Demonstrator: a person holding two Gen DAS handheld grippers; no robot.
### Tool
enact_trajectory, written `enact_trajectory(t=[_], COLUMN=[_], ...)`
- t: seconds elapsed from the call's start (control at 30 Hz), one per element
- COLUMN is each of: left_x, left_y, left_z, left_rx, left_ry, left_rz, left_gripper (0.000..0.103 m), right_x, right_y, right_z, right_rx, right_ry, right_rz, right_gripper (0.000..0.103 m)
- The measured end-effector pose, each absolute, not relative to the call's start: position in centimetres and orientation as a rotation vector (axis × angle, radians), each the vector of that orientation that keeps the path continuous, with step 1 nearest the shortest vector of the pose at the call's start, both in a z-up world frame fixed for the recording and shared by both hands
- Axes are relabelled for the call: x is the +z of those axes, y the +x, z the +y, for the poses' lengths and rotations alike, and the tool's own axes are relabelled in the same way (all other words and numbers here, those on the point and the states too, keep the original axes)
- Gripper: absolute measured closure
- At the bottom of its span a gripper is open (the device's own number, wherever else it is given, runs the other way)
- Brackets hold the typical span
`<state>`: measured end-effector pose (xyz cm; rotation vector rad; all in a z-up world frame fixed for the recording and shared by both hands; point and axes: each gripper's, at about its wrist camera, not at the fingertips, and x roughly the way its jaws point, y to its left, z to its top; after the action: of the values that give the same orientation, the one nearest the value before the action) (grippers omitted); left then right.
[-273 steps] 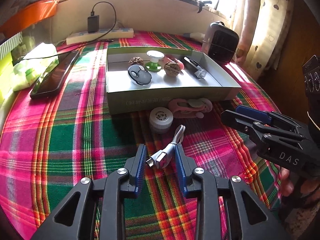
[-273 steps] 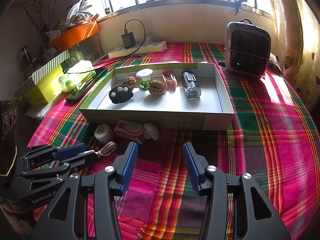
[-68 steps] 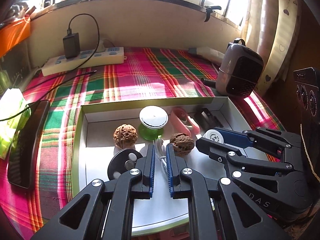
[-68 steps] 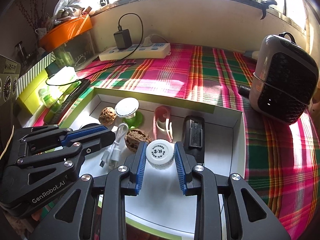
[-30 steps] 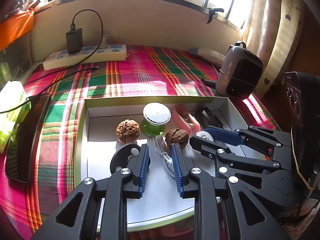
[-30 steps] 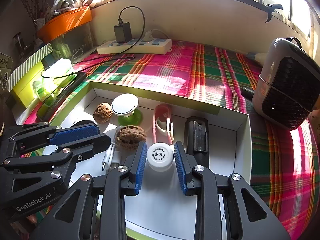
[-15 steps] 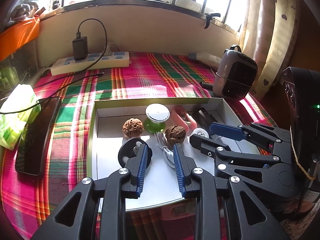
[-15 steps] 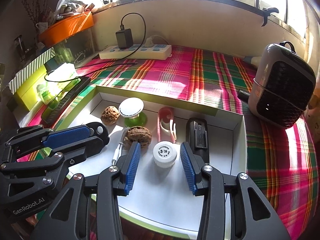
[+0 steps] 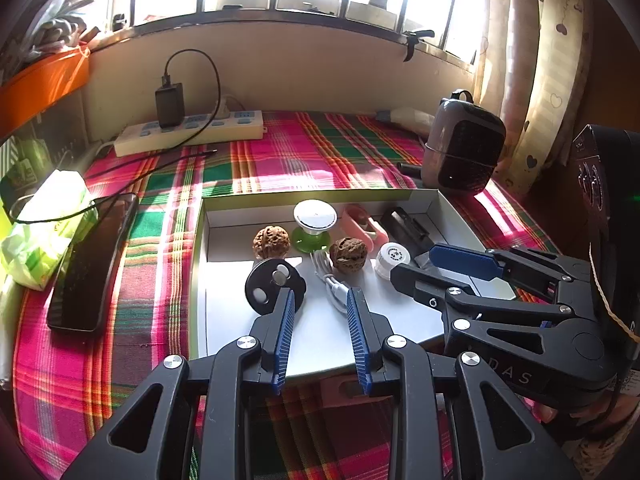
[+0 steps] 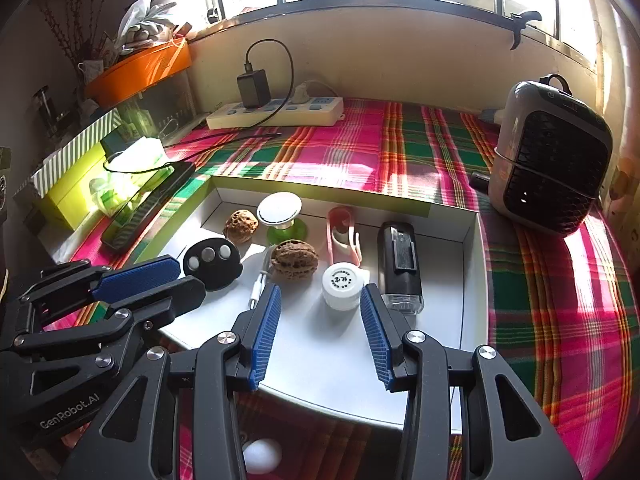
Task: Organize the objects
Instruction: 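Open the right gripper releasing the container while left gripper releases the cable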
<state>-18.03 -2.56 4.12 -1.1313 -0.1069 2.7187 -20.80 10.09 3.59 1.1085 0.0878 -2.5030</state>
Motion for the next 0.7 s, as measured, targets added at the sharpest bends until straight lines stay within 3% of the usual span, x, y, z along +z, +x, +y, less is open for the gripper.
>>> enact_trajectory(t=[0.7], left_x=[4.1], left_y=[-14.4], left_z=[-4.3], left_rx=[2.739], left_ry=[-1.111], left_rz=[-0.177], left_gripper=[0.078], right_x=[4.4], right_y=[-16.5], right_z=[11.6], right_rx=[-2.534], right_ry=[1.041], right_rz=[0.053], right_gripper=[0.060])
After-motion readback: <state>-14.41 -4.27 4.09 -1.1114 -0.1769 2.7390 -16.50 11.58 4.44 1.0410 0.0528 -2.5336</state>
